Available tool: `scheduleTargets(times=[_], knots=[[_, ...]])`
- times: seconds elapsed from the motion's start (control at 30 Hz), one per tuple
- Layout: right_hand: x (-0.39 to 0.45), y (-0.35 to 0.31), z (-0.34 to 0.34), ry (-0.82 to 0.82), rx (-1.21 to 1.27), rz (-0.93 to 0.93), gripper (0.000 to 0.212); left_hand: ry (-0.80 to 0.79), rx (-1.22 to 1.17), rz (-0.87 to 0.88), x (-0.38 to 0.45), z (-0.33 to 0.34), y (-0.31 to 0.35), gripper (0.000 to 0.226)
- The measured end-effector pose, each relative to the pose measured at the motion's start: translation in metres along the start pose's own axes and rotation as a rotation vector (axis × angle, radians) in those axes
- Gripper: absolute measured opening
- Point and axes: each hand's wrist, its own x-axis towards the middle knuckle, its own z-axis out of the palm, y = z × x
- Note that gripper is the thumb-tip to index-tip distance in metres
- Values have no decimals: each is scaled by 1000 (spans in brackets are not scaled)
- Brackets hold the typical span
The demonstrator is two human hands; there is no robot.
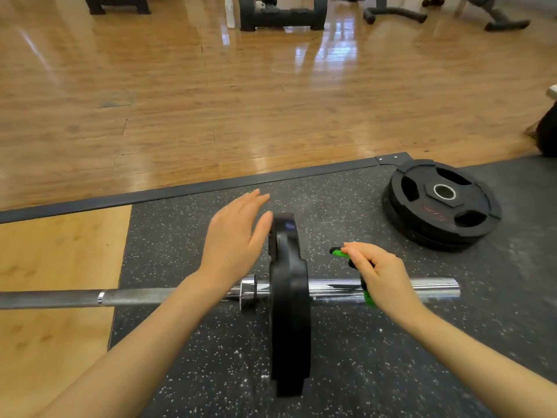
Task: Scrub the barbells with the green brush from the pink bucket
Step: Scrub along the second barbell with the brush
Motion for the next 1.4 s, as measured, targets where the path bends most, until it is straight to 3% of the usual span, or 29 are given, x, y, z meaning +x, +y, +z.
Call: scheduleTargets(times=[0.1, 0.23, 0.33, 0.47, 0.57, 0.9, 1.07, 1.23, 1.4], knots=[[-9, 12, 19, 5, -11, -34, 21, -50, -61, 64, 4, -2, 47, 58], [-18, 17, 45, 42, -49, -173, 20, -160, 47, 60, -1, 12, 68, 49], [-19, 24, 69, 53, -111, -218, 34, -194, 153, 58, -7, 19, 64, 44], [-32, 42, 85, 16, -441, -344, 38, -210, 197, 11, -9, 21, 64, 33], [-41, 60, 76, 42, -587, -409, 40, -204, 189, 4, -8, 21, 66, 43], [-30, 51, 101, -37, -459, -520, 48, -193, 189, -39, -6, 24, 69, 48], [-29, 69, 71, 87, -631, -458, 36, -212, 190, -48, -6, 22, 72, 41], [-29, 76, 71, 170, -568, -415, 31, -205, 200, -58, -5, 22, 73, 33], [-23, 55, 105, 42, -569, -533, 34, -194, 215, -61, -6, 23, 72, 29]])
